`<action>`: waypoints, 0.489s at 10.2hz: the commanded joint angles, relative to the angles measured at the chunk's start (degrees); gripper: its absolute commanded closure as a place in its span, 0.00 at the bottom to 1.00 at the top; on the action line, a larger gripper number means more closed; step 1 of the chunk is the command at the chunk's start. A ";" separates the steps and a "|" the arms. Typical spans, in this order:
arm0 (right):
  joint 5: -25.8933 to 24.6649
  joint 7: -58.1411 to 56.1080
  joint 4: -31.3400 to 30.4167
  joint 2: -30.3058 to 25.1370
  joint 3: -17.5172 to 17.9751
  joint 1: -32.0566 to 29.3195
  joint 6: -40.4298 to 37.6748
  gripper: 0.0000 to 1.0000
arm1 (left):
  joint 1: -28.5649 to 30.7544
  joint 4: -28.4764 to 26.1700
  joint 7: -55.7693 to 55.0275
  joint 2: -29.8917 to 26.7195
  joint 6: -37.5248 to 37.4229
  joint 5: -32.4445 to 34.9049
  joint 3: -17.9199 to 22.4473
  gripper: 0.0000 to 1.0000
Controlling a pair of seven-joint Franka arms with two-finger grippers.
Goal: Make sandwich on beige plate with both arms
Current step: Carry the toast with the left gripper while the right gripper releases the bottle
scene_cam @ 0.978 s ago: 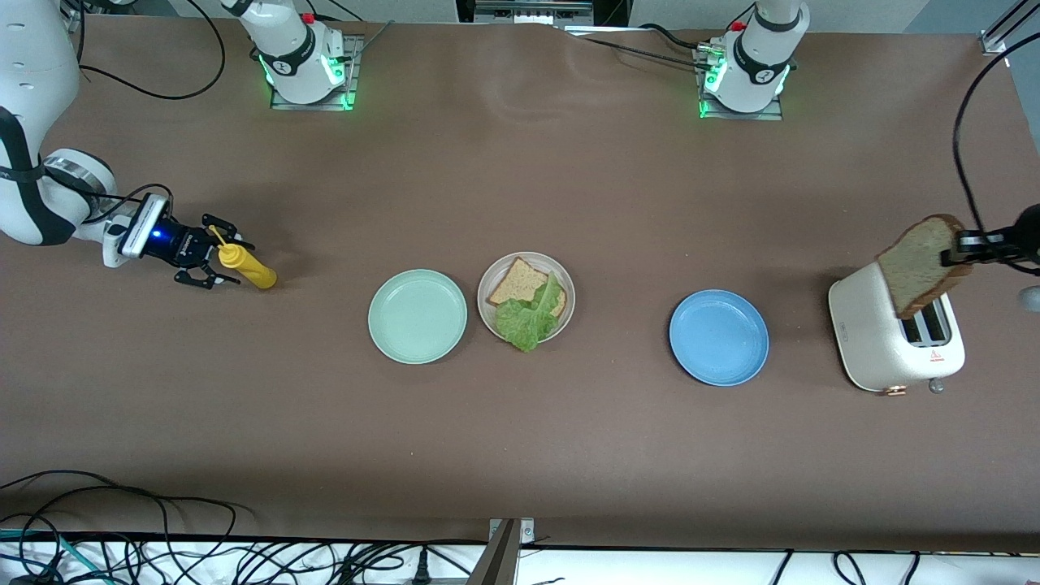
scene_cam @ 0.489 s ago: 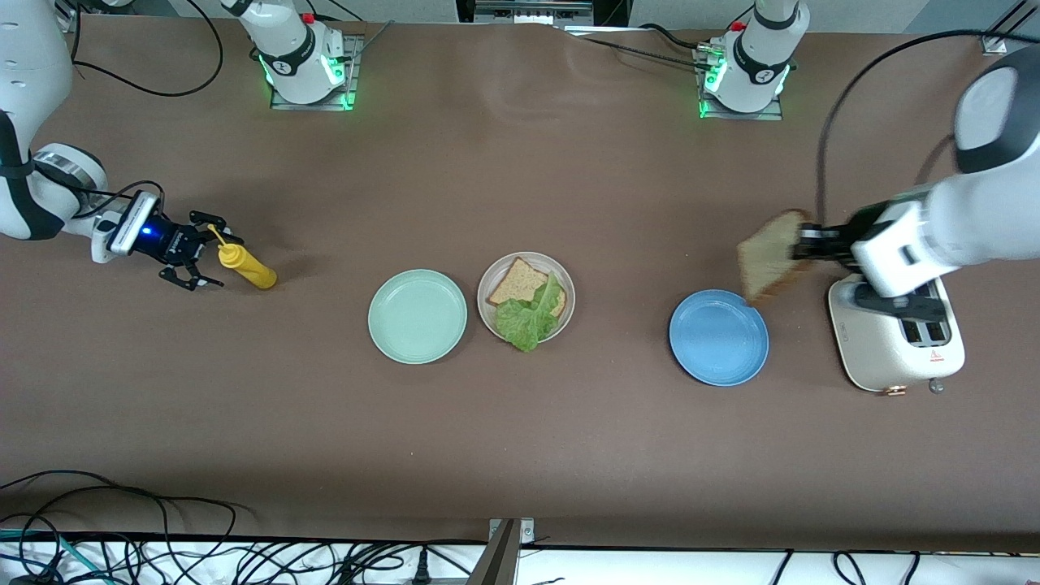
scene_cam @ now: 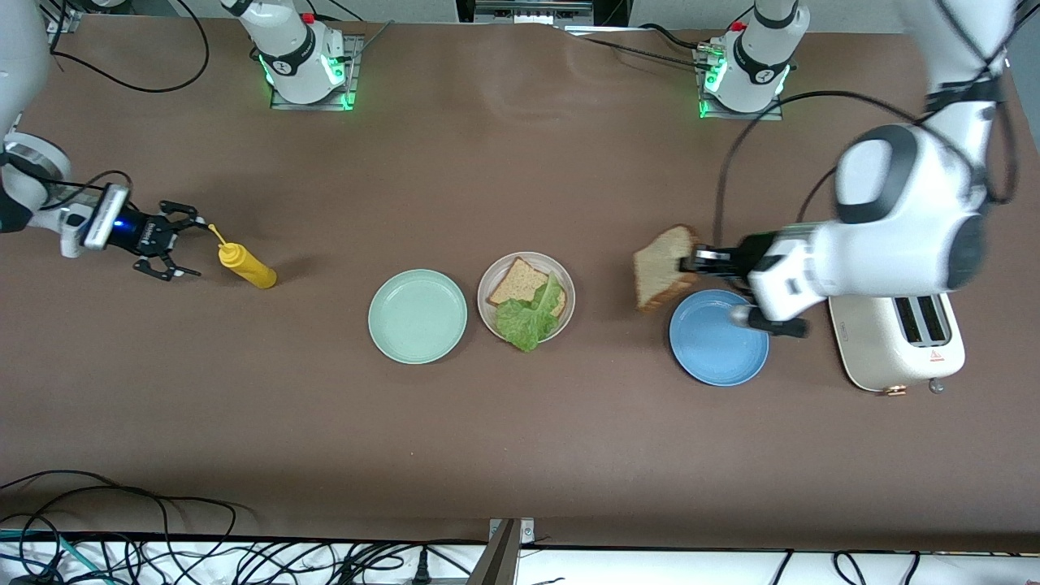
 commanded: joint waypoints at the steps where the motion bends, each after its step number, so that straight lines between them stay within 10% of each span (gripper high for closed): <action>1: -8.92 14.13 8.82 -1.79 -0.44 -0.50 -1.30 0.00 | -4.84 0.06 0.28 3.15 4.45 -9.06 0.86 1.00; 5: -21.83 46.90 19.54 -7.33 2.88 -0.50 -0.69 0.00 | -12.04 2.25 1.16 12.47 7.87 -21.33 2.96 1.00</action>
